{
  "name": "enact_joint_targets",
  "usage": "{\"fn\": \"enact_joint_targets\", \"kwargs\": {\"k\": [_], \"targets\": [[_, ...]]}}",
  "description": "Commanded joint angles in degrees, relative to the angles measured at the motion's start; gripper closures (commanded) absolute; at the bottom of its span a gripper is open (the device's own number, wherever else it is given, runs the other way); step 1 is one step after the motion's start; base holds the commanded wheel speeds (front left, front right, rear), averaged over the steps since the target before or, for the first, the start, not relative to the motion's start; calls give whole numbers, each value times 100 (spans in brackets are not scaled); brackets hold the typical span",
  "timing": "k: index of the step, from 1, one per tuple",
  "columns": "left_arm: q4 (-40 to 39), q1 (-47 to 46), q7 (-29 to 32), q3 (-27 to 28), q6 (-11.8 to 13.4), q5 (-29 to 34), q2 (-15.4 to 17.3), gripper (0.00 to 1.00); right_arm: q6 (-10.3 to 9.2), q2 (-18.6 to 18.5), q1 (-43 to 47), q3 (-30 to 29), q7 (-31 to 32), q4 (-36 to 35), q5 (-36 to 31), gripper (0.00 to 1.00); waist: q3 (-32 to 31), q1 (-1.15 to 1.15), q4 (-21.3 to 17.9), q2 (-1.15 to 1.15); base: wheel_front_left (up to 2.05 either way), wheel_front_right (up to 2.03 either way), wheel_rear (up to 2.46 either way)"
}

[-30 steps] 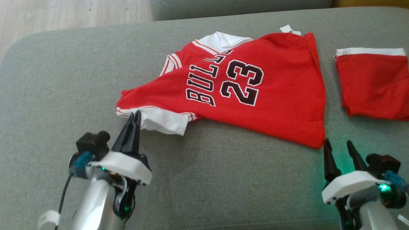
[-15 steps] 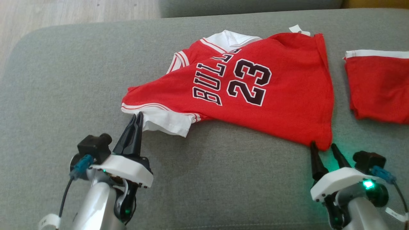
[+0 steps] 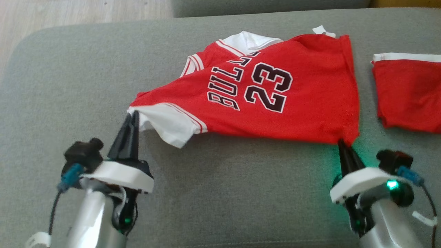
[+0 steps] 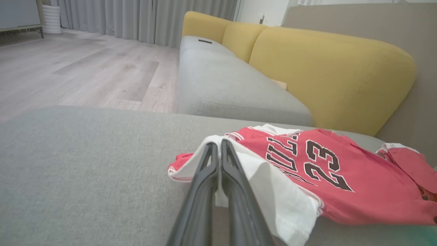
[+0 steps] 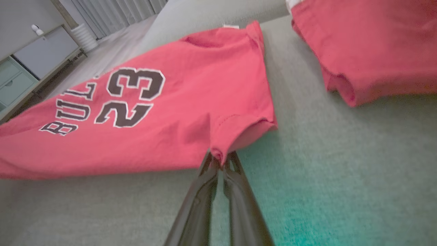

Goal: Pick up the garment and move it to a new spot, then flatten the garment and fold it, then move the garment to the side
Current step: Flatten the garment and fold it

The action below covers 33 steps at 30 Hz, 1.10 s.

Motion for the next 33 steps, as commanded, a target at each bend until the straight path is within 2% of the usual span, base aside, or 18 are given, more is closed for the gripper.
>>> {"fn": "enact_joint_targets", "kwargs": {"k": [1, 5, 11, 14, 18, 22, 28, 33], "targets": [[-258, -283, -70, 247, -27, -10, 51, 100, -5, -21, -296, 169, -78, -276, -9, 100, -26, 0, -30, 0, 0, 0, 0], [-591, -453, -70, 435, -33, -111, 112, 100, -5, -94, -455, 290, 75, -1061, -133, 100, -131, 0, -120, 0, 0, 0, 0], [-1128, -977, -70, 634, -35, -447, 365, 100, -5, -633, -942, 542, 502, -2335, -29, 100, -348, 0, -191, 0, 0, 0, 0], [-1386, -1266, -70, 711, -35, -616, 492, 100, -5, -965, -1237, 719, 712, -2793, 56, 100, -490, 0, -192, 0, 0, 0, 0], [-1789, -1479, -68, 816, -35, -799, 622, 100, -5, -1224, -1523, 809, 1025, -3310, 193, 100, -654, 0, -190, 0, 0, 0, 0], [-2407, -1545, 132, 988, 14, -1039, 681, 100, -5, -1281, -1564, 688, 1442, -3851, 323, 100, -715, 0, -185, 0, 0, 0, 0], [-3257, -1763, 792, 1165, 153, -1274, 912, 100, -5, -1010, -1511, 370, 2133, -4637, 383, 100, -503, 0, -174, 0, 0, 0, 0], [-2956, -2381, 1156, 1152, 117, -1312, 1252, 100, -5, -861, -2001, 336, 2587, -4527, 395, 100, -2, 0, -196, 0, 0, 0, 0]]}}
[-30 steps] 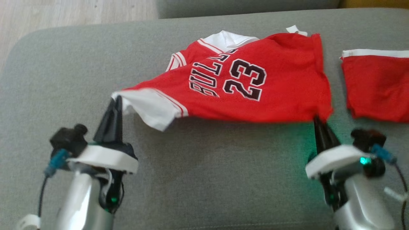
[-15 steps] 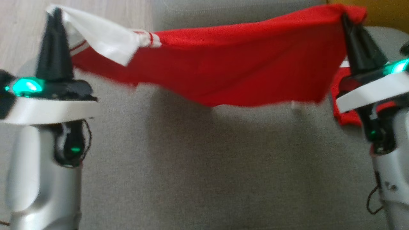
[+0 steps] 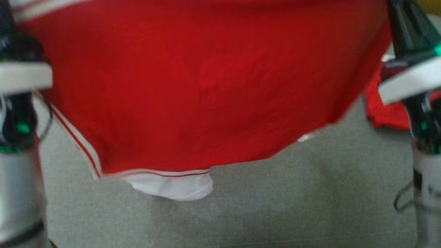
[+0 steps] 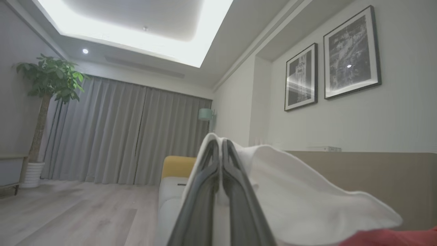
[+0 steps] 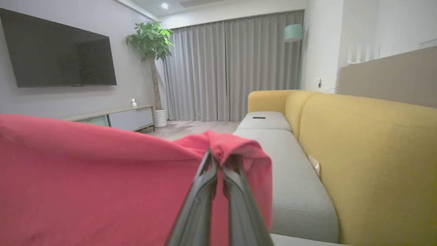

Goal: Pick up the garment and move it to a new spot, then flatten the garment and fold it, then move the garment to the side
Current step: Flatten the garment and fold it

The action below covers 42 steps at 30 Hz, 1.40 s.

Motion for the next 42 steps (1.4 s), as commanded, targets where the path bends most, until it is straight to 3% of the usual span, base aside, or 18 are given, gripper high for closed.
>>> {"fn": "enact_joint_targets", "kwargs": {"k": [1, 5, 9, 10, 16, 20, 27, 33, 42], "targets": [[144, -652, 117, 165, -45, -61, 339, 100, -5, 62, -700, 47, 146, 59, 54, 100, 434, 0, -24, 0, 0, 0, 0], [1093, -1795, 205, -111, -123, -4, 718, 100, -5, -107, -1867, 220, 70, 876, -107, 100, 1153, 0, -31, 0, 0, 0, 0], [2307, -3163, -63, -432, -160, 223, 1062, 100, -5, -227, -3252, 578, -456, 2135, -300, 100, 1655, 0, -24, 0, 0, 0, 0], [2307, -3163, -63, -432, -160, 223, 1062, 100, -5, -227, -3252, 578, -456, 2135, -300, 100, 1655, 0, -24, 0, 0, 0, 0], [3788, -4868, -782, -903, -175, 385, 1211, 100, -5, -302, -4965, 859, -1626, 3940, -664, 100, 1998, 0, 94, 0, 0, 0, 0], [4479, -5224, -1044, -1325, -176, 304, 1195, 100, -5, -317, -5343, 1151, -2202, 4887, -693, 100, 2017, 0, 217, 0, 0, 0, 0], [4788, -4502, -1152, -1789, -177, 0, 1063, 100, -5, -249, -4868, 1585, -2801, 6105, -301, 100, 2003, 0, 380, 0, 0, 0, 0], [4358, -2724, -1155, -1967, -177, -42, 992, 100, -5, -298, -3850, 2469, -2751, 6631, 414, 100, 1709, 0, 480, 0, 0, 0, 0], [3862, -624, -1156, -2154, -178, -152, 1164, 100, -5, -947, -2365, 3815, -2005, 6017, 1618, 100, 930, 0, 496, 0, 0, 0, 0]]}}
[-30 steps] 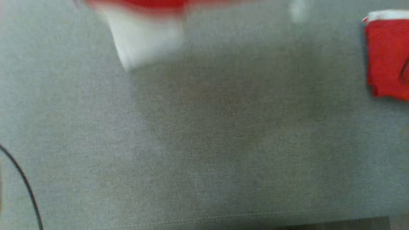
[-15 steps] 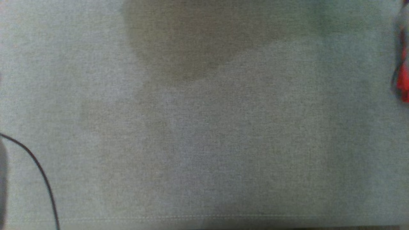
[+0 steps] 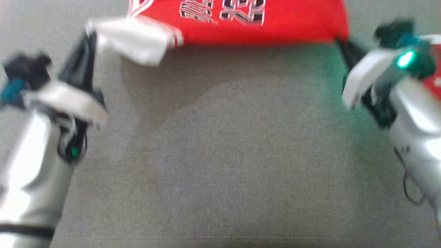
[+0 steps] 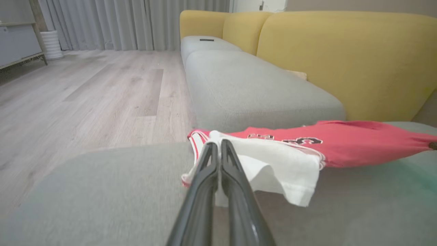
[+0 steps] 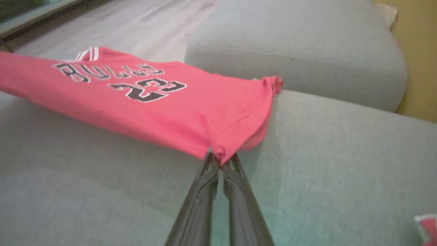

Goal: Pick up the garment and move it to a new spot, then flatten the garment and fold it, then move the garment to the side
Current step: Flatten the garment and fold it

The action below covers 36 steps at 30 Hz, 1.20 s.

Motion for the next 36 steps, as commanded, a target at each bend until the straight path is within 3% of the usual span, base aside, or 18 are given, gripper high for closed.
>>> {"fn": "enact_joint_targets", "kwargs": {"k": [1, 11, 27, 36], "targets": [[-224, -16, -29, 163, 8, -20, 356, 100, -5, -187, 152, 175, 76, -275, 123, 100, -267, 0, 4, 0, 0, 0, 0], [-814, 1157, -29, -271, 8, -93, 721, 100, -5, -1188, 1025, 977, 626, -1236, 1025, 100, -847, 0, 51, 0, 0, 0, 0], [-1632, 2536, -24, -429, 37, -134, 1167, 100, -5, -2070, 2034, 1460, 1397, -2399, 1848, 100, -1365, 0, -4, 0, 0, 0, 0], [-2075, 2602, 165, -410, 123, -192, 1323, 100, -5, -2380, 2153, 1213, 1911, -2942, 2095, 100, -1208, 0, -63, 0, 0, 0, 0]]}}
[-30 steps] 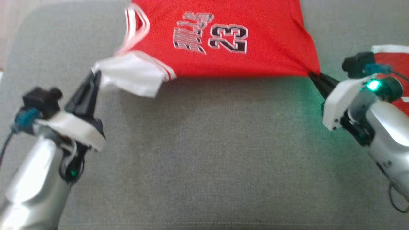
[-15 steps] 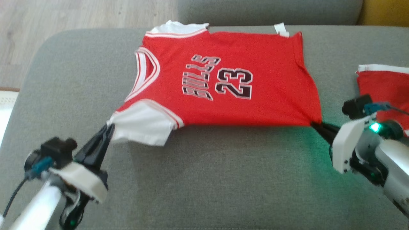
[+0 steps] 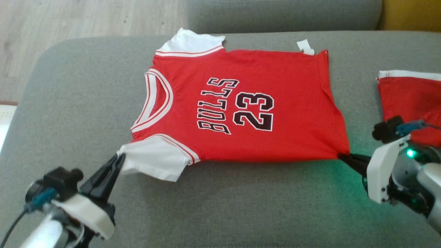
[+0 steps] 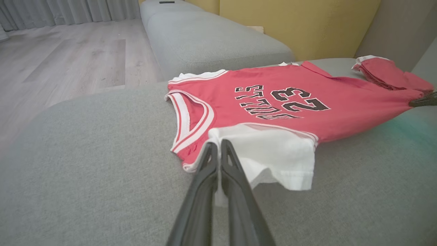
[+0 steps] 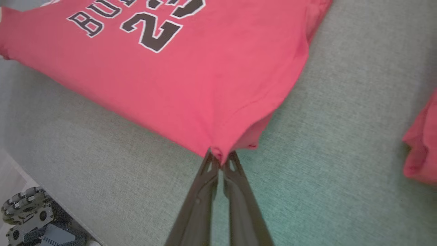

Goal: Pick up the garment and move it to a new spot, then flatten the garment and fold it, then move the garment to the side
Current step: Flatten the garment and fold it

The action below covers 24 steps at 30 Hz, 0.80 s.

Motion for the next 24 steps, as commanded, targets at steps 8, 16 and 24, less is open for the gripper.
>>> {"fn": "enact_joint_targets", "kwargs": {"k": [8, 16, 24], "targets": [[172, -1319, 108, 180, -17, 205, 212, 100, -5, -26, -504, -551, 442, -51, 5, 100, 508, 1, -110, 0, 0, 0, 0], [856, -2233, 72, -160, -74, 367, 132, 100, -5, 277, -805, -748, 796, 107, -232, 100, 819, 1, -181, 0, 0, 0, 0], [1526, -2950, 42, -577, -91, 415, 159, 100, -5, 520, -1033, -862, 1018, 273, -370, 100, 959, 1, -237, 0, 0, 0, 0]]}}
